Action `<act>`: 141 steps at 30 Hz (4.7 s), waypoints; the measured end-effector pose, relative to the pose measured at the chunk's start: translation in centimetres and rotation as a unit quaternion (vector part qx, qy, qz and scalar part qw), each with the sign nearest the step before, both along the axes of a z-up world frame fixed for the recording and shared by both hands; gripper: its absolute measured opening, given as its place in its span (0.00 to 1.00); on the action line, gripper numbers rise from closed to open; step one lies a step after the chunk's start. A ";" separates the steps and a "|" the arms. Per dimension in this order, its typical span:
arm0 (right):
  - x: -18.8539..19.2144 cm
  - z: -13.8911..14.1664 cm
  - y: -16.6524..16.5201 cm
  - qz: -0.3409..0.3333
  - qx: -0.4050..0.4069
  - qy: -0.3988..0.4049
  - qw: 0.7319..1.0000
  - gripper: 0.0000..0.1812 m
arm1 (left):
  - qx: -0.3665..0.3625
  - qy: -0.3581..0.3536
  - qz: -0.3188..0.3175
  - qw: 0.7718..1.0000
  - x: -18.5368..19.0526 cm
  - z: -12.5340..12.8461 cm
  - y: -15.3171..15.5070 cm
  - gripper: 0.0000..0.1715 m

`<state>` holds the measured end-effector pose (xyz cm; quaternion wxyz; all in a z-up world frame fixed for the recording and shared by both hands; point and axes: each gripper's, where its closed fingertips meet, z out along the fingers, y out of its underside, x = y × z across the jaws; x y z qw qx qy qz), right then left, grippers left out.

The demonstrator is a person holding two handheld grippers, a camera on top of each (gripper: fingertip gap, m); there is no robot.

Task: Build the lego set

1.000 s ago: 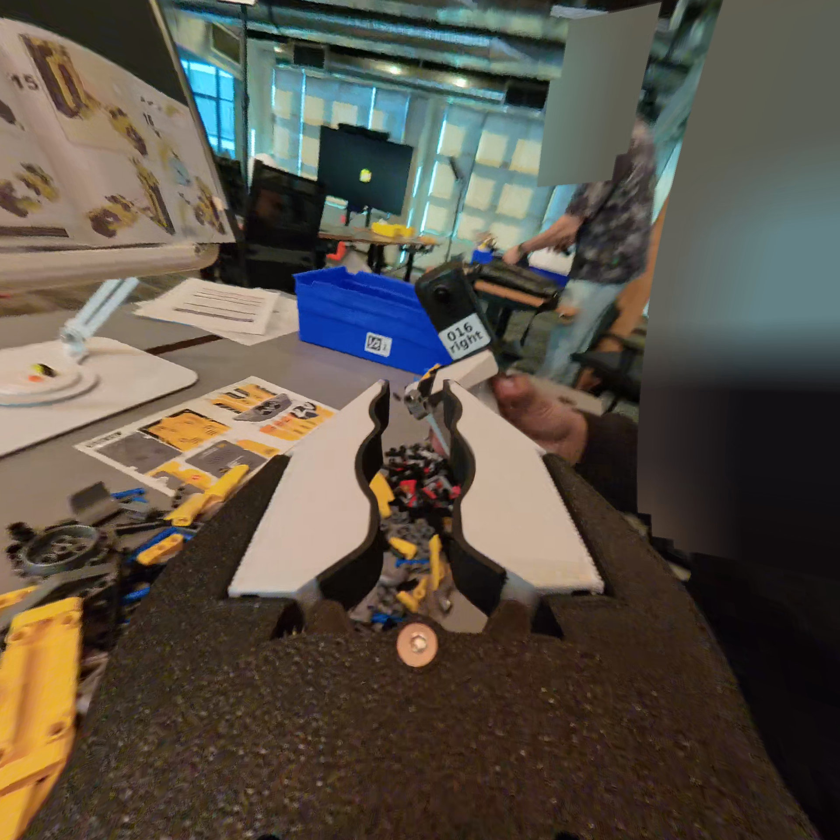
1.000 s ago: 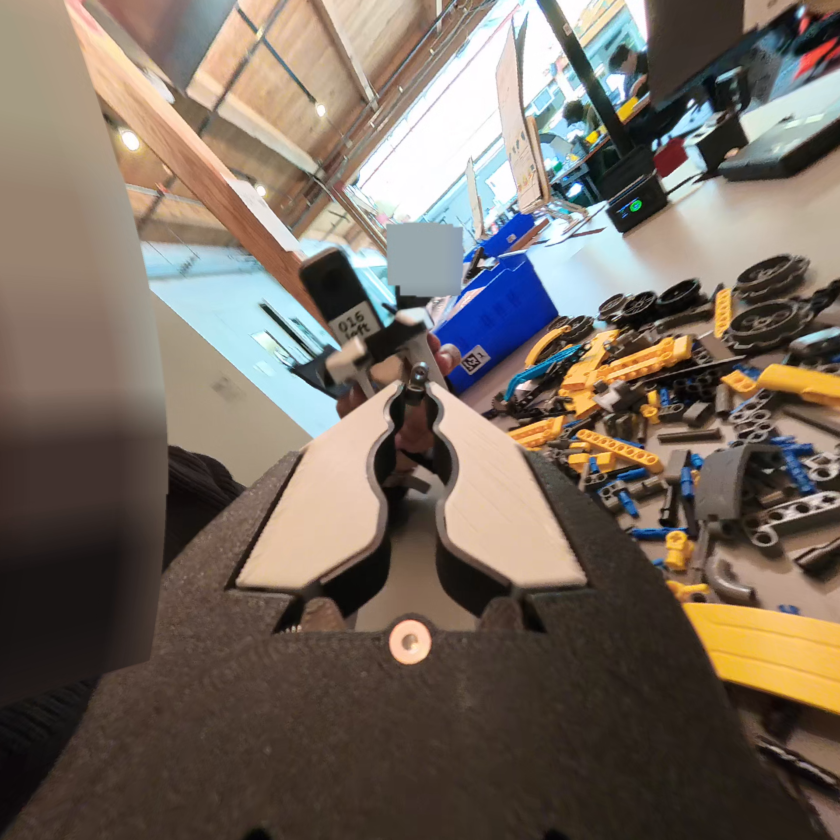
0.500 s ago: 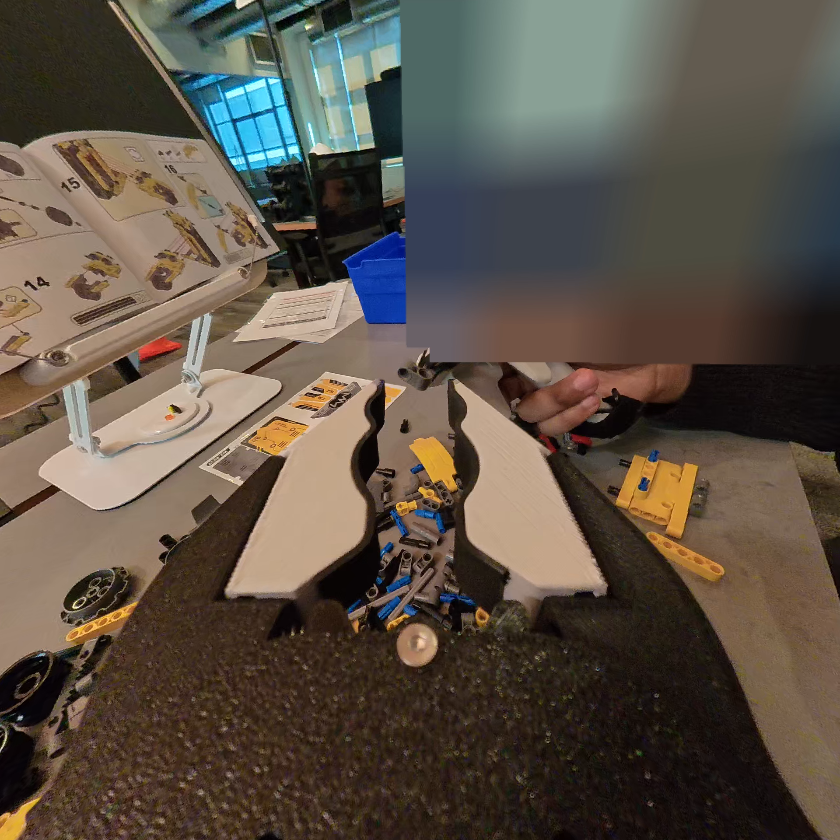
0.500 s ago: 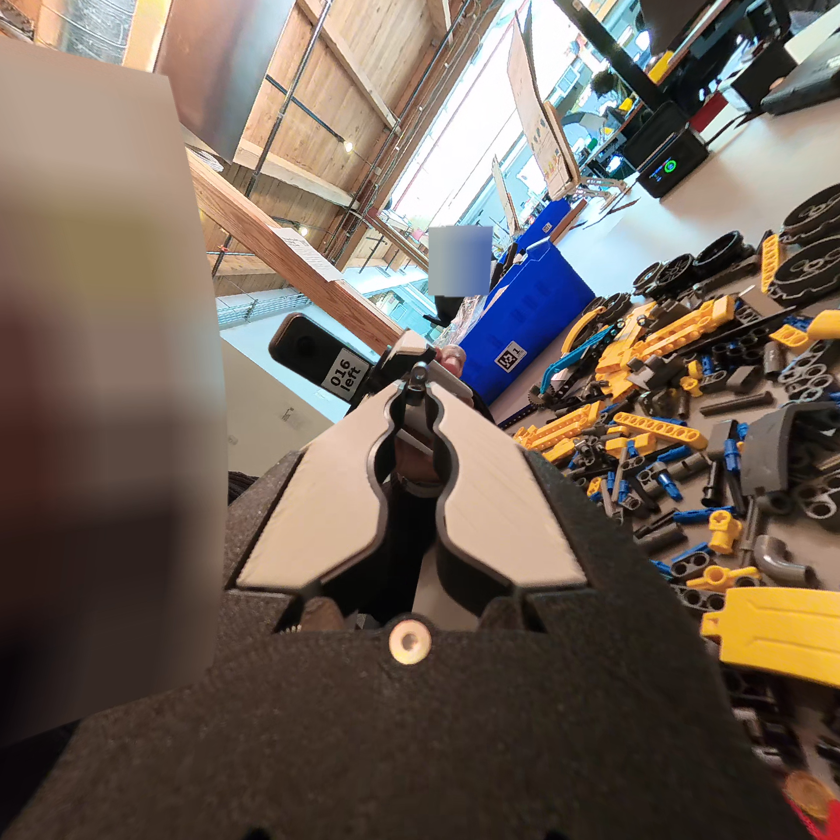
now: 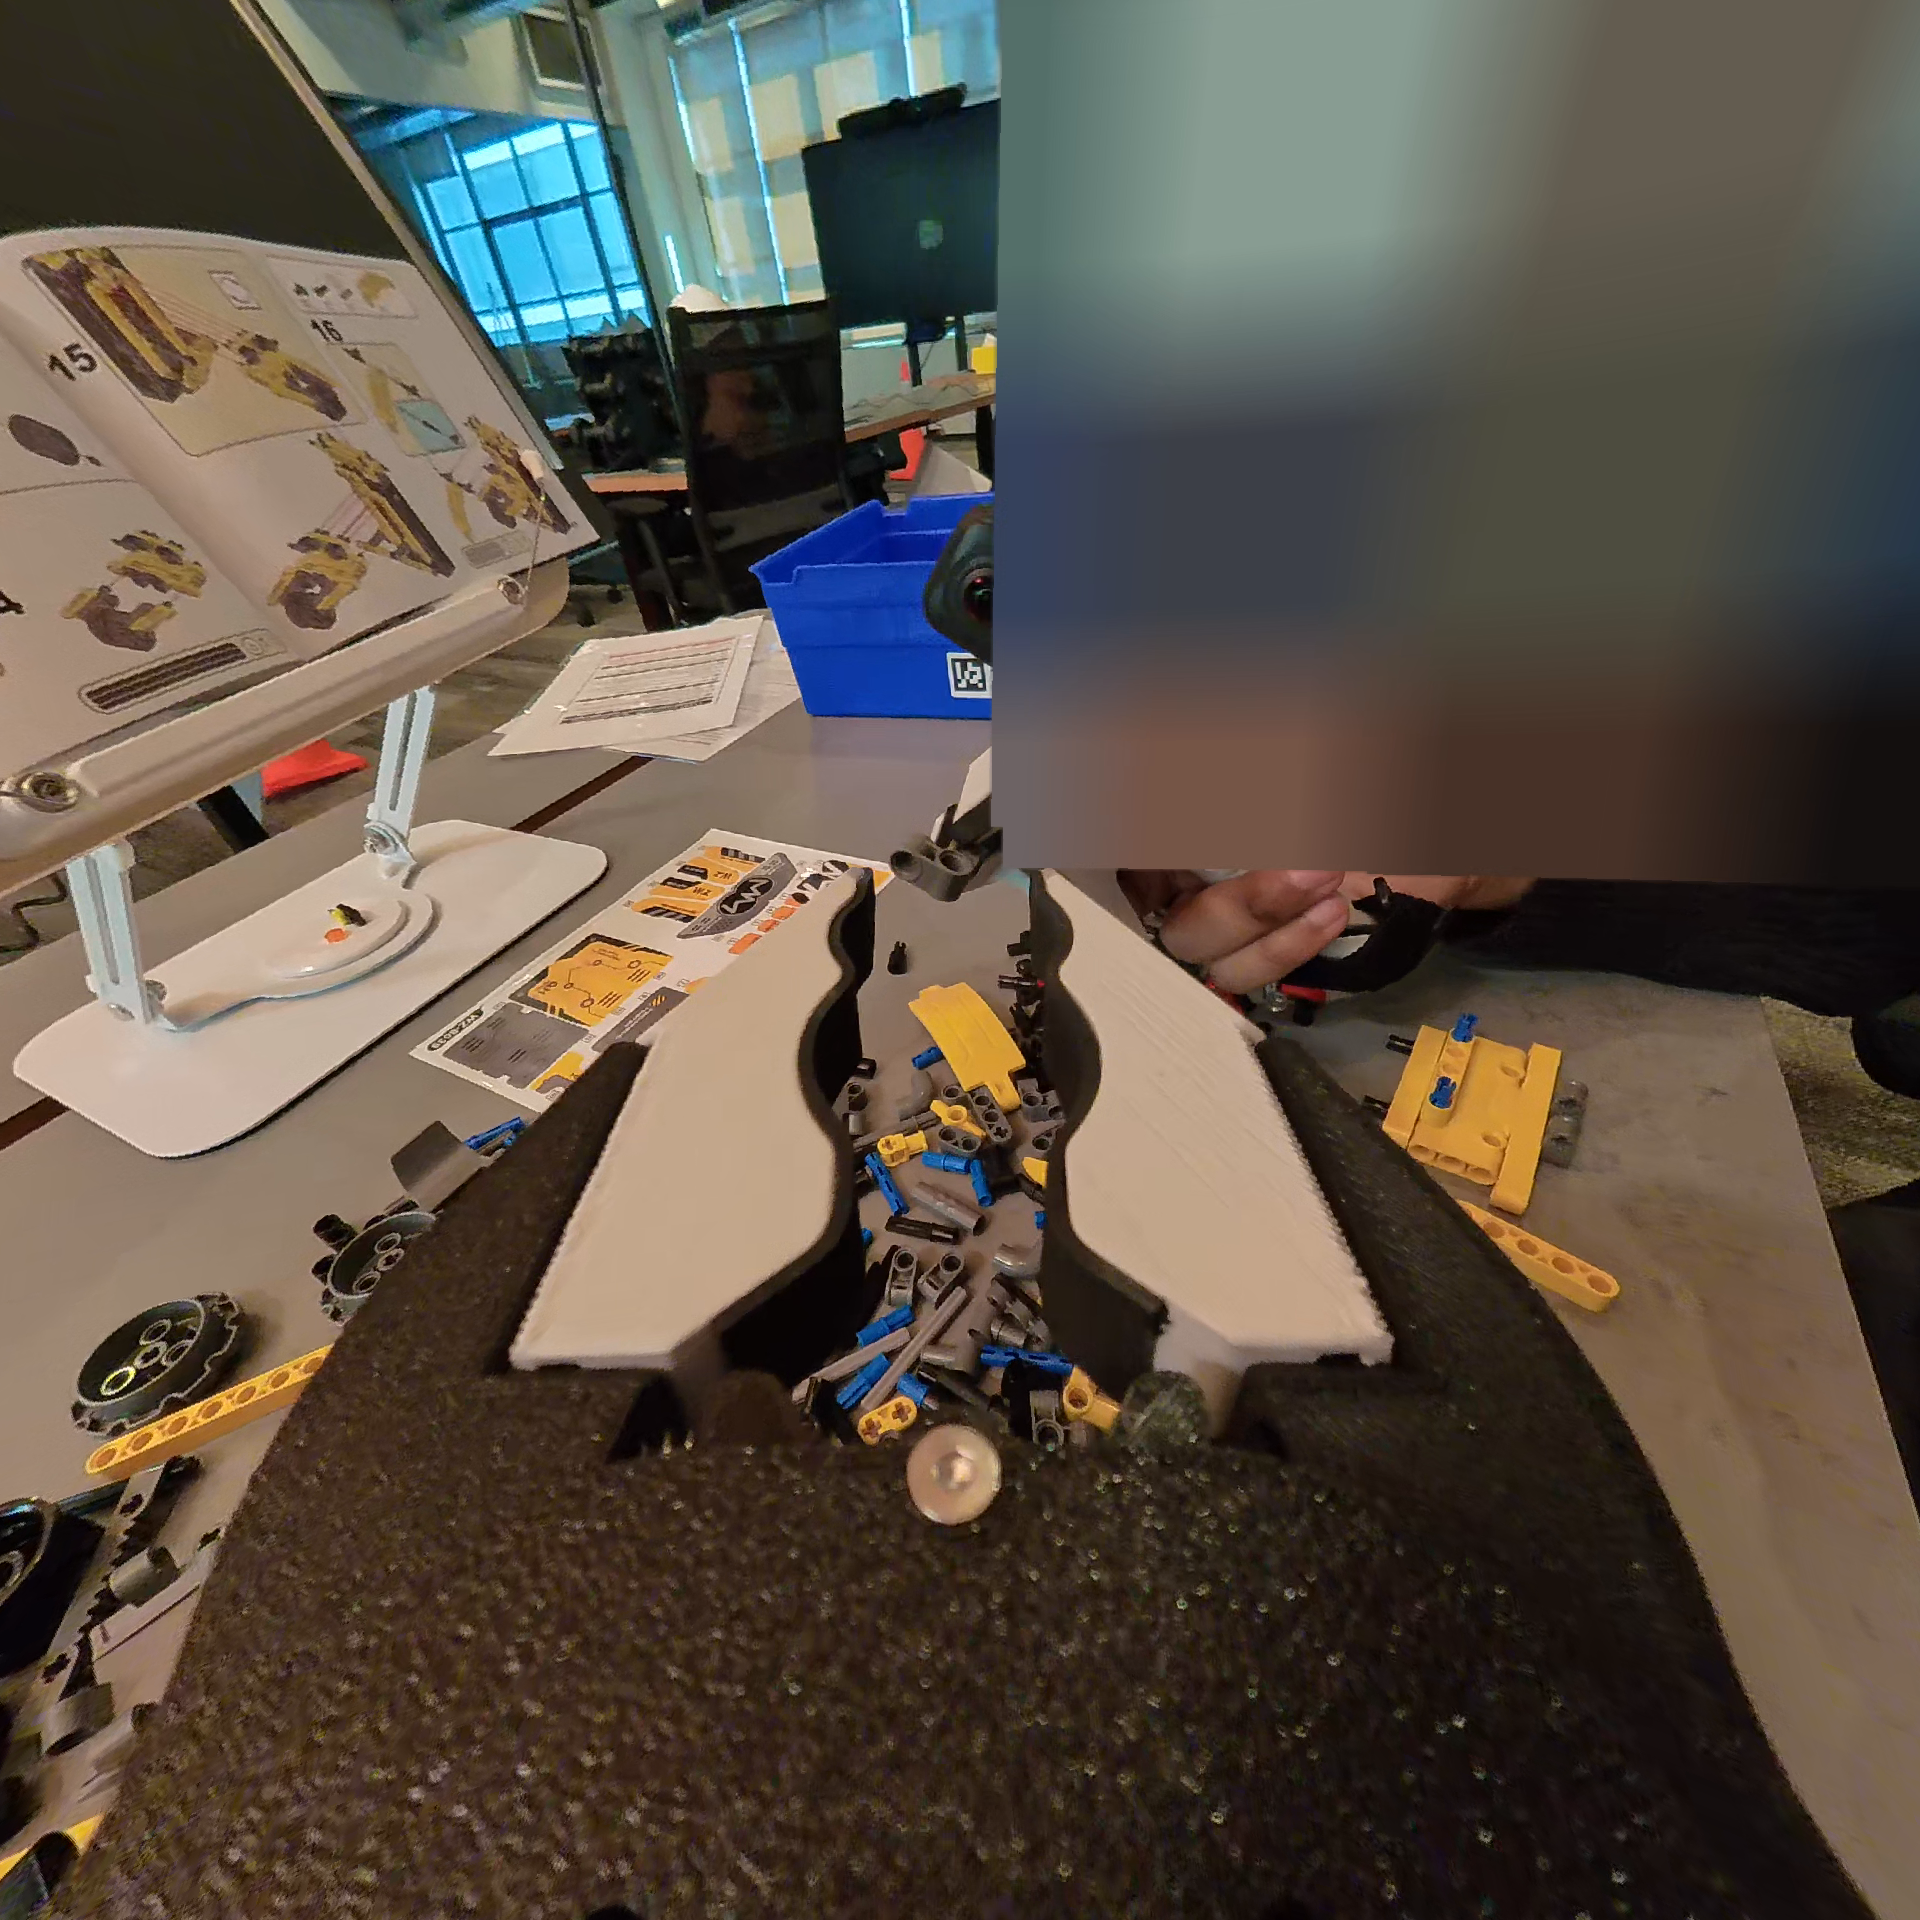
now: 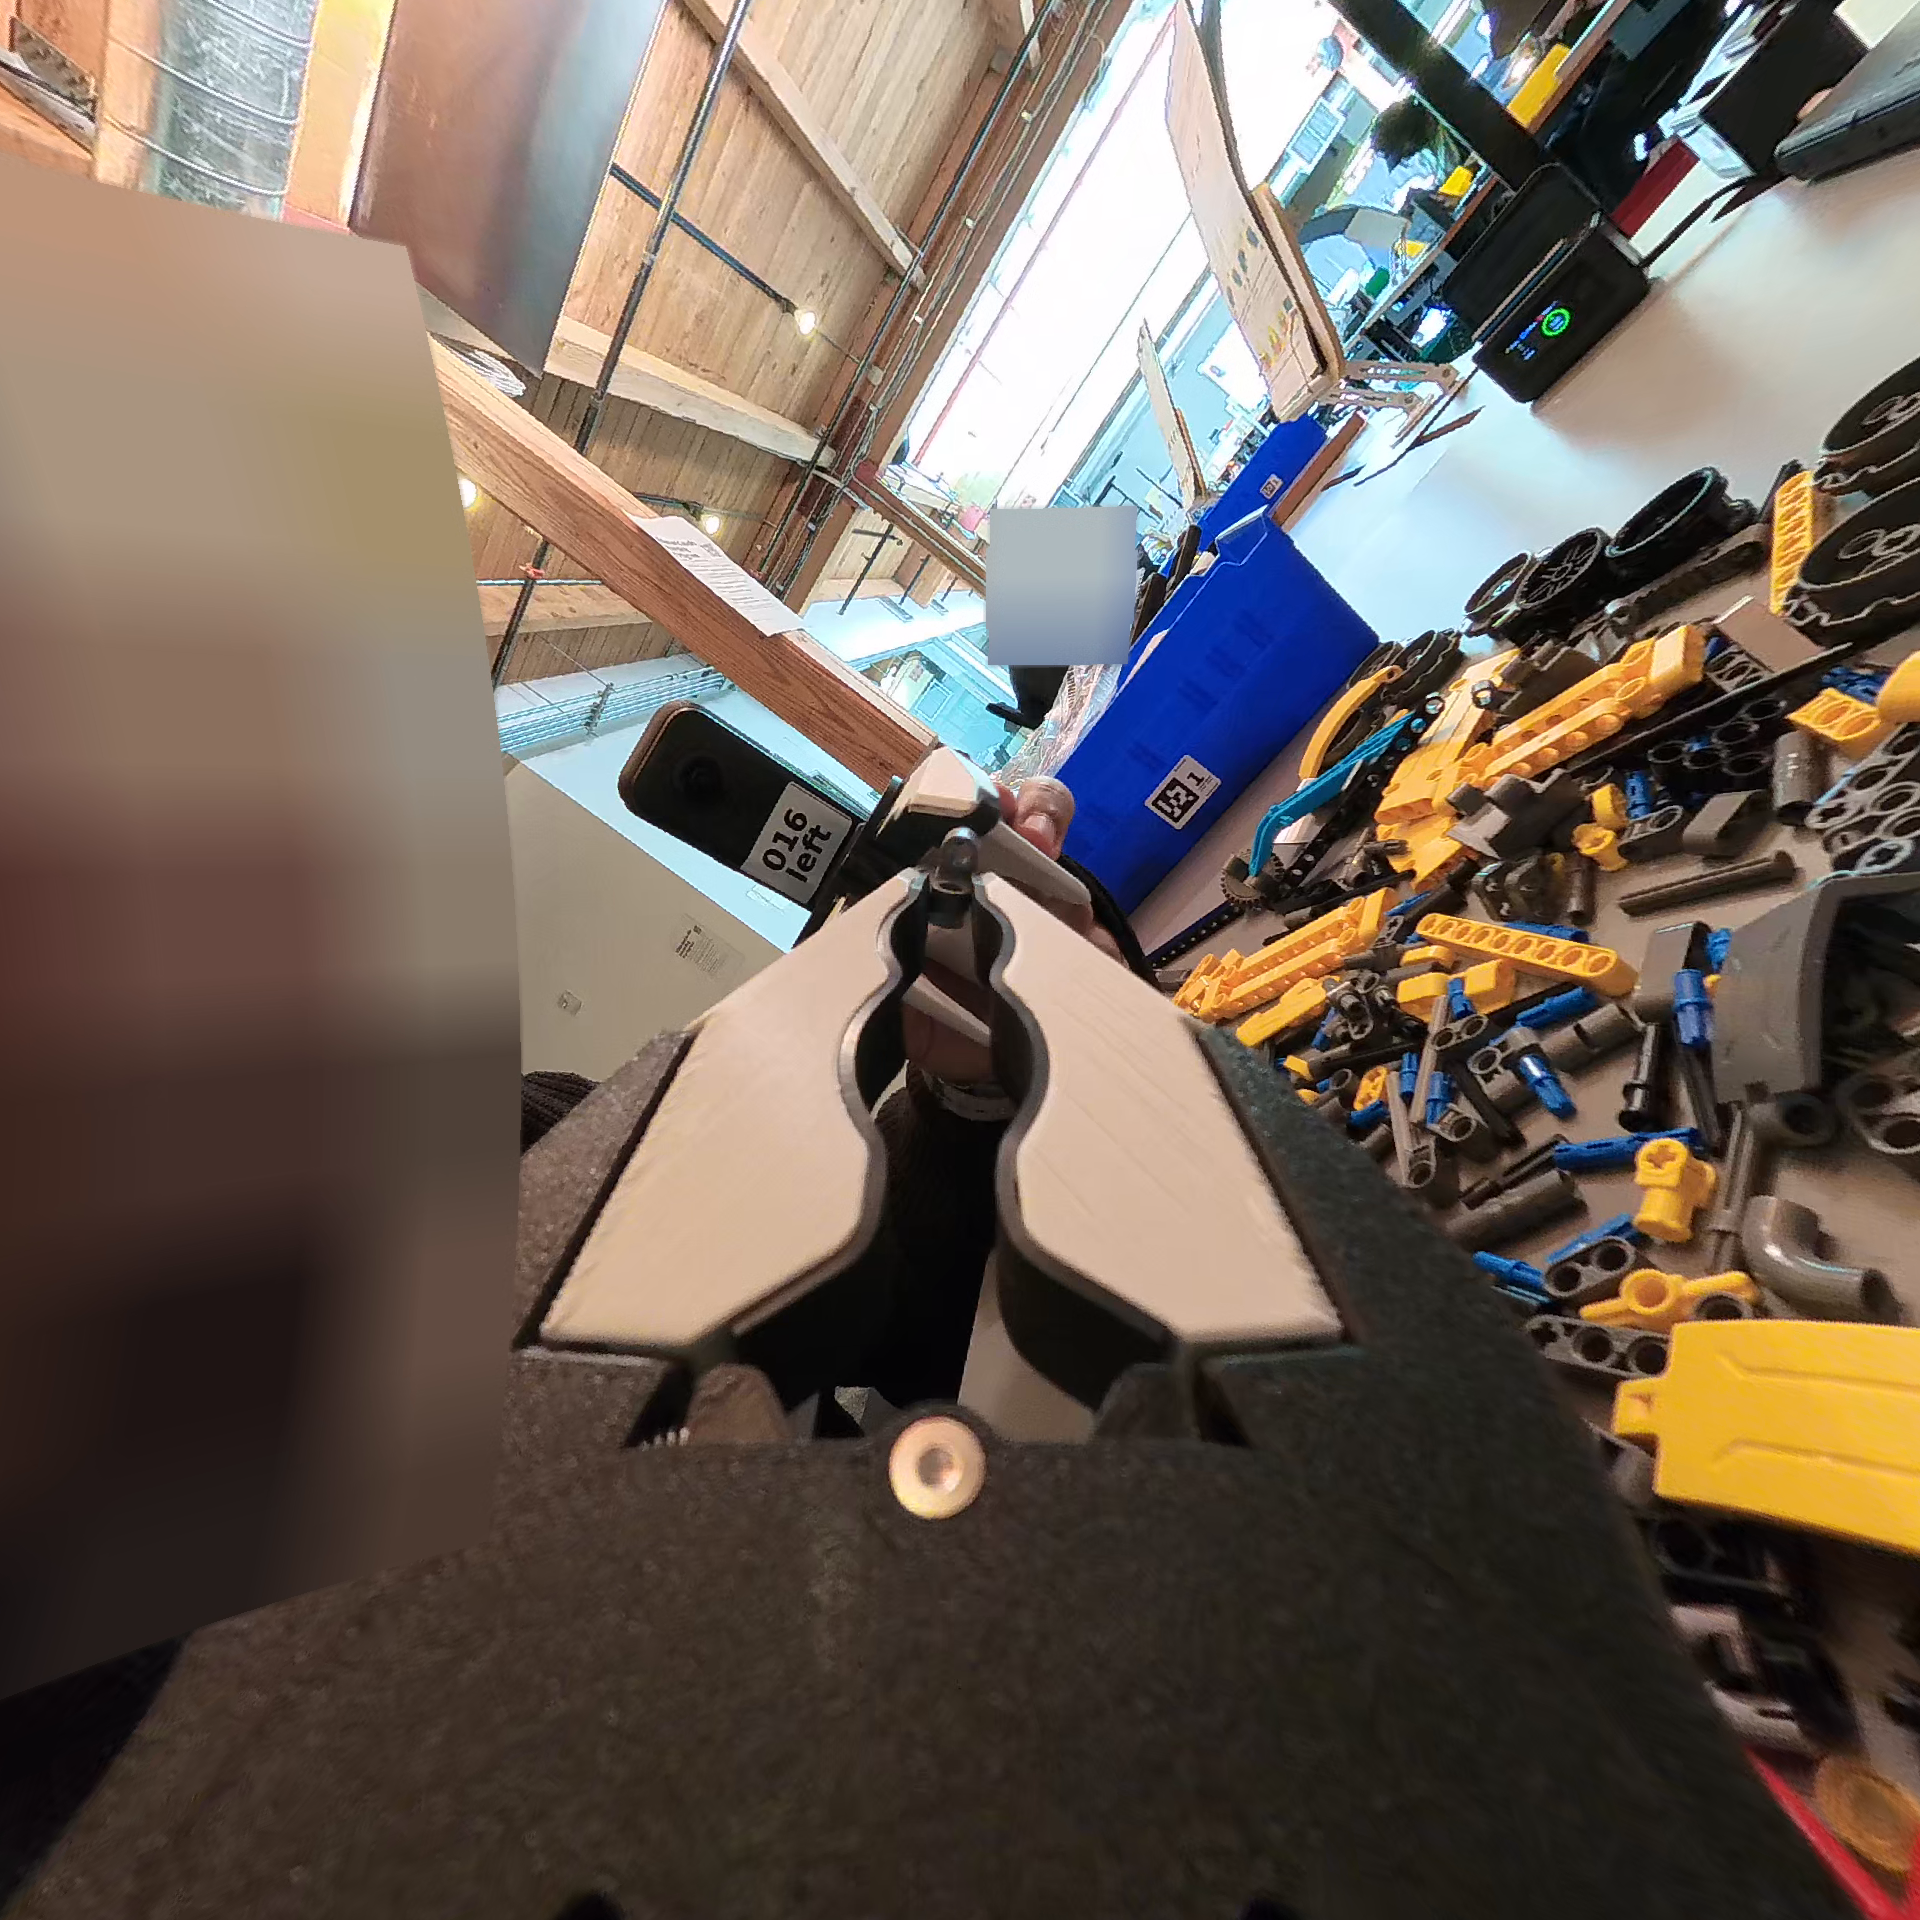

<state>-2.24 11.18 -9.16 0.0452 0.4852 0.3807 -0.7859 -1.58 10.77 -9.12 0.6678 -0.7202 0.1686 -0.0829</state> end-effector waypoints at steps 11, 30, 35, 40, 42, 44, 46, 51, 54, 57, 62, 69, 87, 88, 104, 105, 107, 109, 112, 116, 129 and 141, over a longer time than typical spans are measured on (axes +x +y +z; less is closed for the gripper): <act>0.0 -0.1 -0.1 0.005 -0.007 -0.003 1.000 0.04 | -0.002 -0.017 -0.005 1.000 0.0 0.1 0.0 0.17; 0.0 -1.1 -1.2 -0.016 0.123 0.008 0.992 0.04 | 0.005 -0.110 -0.044 0.993 -0.2 1.6 -0.7 0.17; -0.1 -1.2 -1.2 -0.042 0.192 0.023 0.980 0.04 | -0.002 -0.121 -0.030 0.992 -1.0 1.4 -0.6 0.17; -0.1 -1.1 -1.0 -0.079 0.283 0.047 0.955 0.04 | -0.010 -0.121 -0.029 0.992 -1.0 1.1 -0.4 0.17; -0.1 -1.2 -0.9 -0.095 0.323 0.055 0.940 0.04 | -0.009 -0.125 -0.031 0.992 -1.1 1.2 -0.5 0.17; -0.3 -1.5 -0.5 -0.114 0.369 0.053 0.921 0.04 | -0.009 -0.131 -0.031 0.991 -1.2 1.2 -0.5 0.17; -0.4 -1.9 -0.1 -0.132 0.416 0.052 0.898 0.04 | -0.011 -0.139 -0.029 0.990 -1.4 1.2 -0.5 0.17; -0.6 -2.4 0.9 -0.176 0.547 0.060 0.816 0.04 | -0.030 -0.175 -0.028 0.984 -2.1 0.8 -0.3 0.16; -0.7 -2.6 1.3 -0.201 0.640 0.075 0.738 0.04 | -0.056 -0.205 -0.057 0.976 -1.5 0.3 -0.3 0.17; -0.8 -2.6 1.2 -0.217 0.702 0.094 0.671 0.04 | -0.090 -0.210 -0.064 0.971 -1.1 -0.8 -0.1 0.17; -0.8 -2.4 0.5 -0.221 0.743 0.123 0.620 0.04 | -0.131 -0.202 -0.057 0.969 -0.9 -2.4 0.4 0.16; -0.7 -2.4 -0.3 -0.215 0.778 0.153 0.571 0.04 | -0.128 -0.226 -0.074 0.963 -0.9 -1.9 0.1 0.14; -0.1 0.3 -1.0 -0.249 0.626 0.187 0.715 0.16 | -0.058 -0.211 -0.087 0.972 -1.2 0.7 -0.9 0.04; 0.0 0.6 -0.9 -0.245 0.588 0.182 0.749 0.16 | -0.052 -0.206 -0.089 0.973 -1.0 0.9 -1.0 0.04; 1.1 2.0 -2.6 -0.108 0.295 0.156 0.937 0.16 | -0.019 -0.177 -0.131 0.975 0.7 2.1 -1.9 0.04; 1.2 2.1 -2.7 -0.106 0.293 0.161 0.936 0.16 | -0.017 -0.179 -0.138 0.974 0.9 2.2 -2.0 0.04; 1.5 2.4 -2.9 -0.102 0.288 0.172 0.936 0.14 | -0.016 -0.187 -0.150 0.971 1.2 2.4 -2.2 0.04; 1.8 2.8 -3.0 -0.098 0.284 0.181 0.937 0.10 | -0.015 -0.195 -0.158 0.968 1.3 2.5 -2.3 0.04; 1.8 2.8 -3.0 -0.095 0.286 0.182 0.936 0.08 | -0.016 -0.198 -0.163 0.966 1.3 2.5 -2.4 0.04; 1.9 2.8 -3.0 -0.092 0.288 0.181 0.936 0.08 | -0.017 -0.198 -0.164 0.966 1.4 2.5 -2.4 0.04; 1.8 2.7 -2.8 -0.094 0.288 0.178 0.936 0.07 | -0.021 -0.202 -0.160 0.966 1.4 2.3 -2.2 0.04; 1.8 2.8 -2.5 -0.100 0.286 0.177 0.936 0.07 | -0.022 -0.195 -0.148 0.969 1.2 2.1 -1.9 0.06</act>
